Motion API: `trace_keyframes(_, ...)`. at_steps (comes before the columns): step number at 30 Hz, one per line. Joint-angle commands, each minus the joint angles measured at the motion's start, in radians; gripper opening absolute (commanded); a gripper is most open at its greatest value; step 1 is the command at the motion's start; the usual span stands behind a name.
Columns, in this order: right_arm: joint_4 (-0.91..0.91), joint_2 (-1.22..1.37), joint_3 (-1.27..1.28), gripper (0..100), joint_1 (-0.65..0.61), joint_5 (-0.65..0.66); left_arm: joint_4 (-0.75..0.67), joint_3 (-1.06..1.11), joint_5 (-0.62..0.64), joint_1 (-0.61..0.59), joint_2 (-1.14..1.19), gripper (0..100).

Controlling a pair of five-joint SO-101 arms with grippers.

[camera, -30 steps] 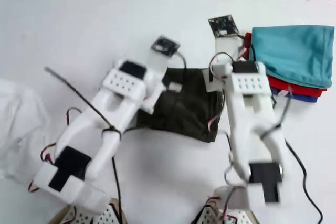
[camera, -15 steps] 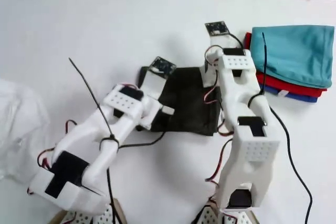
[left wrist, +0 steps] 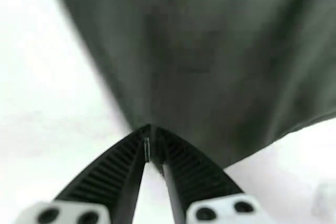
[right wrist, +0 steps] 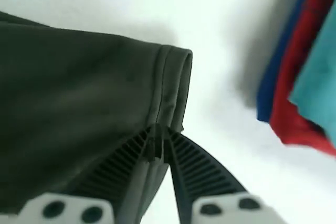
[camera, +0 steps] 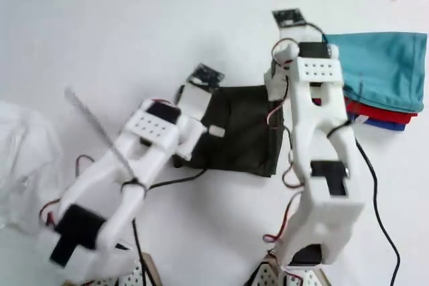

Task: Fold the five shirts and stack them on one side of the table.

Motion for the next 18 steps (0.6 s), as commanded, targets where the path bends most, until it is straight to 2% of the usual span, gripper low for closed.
trace_keyframes(1, 0.065, -0.18, 0.049, 1.9, -0.004, -0.061, 0.017, -0.031, 0.0, -0.046, -0.19, 2)
trace_keyframes(5, 0.093, -0.245, 0.196, 4.8, -0.047, -0.146, 0.003, 0.048, 0.0, -0.109, -0.319, 2)
trace_keyframes(11, 0.048, -0.162, 0.301, 29.0, -0.099, -0.14, -0.103, 0.163, 0.0, -0.239, -0.353, 2)
trace_keyframes(18, -0.015, -0.021, 0.242, 30.9, -0.096, -0.163, -0.112, 0.191, 0.0, -0.368, -0.353, 2)
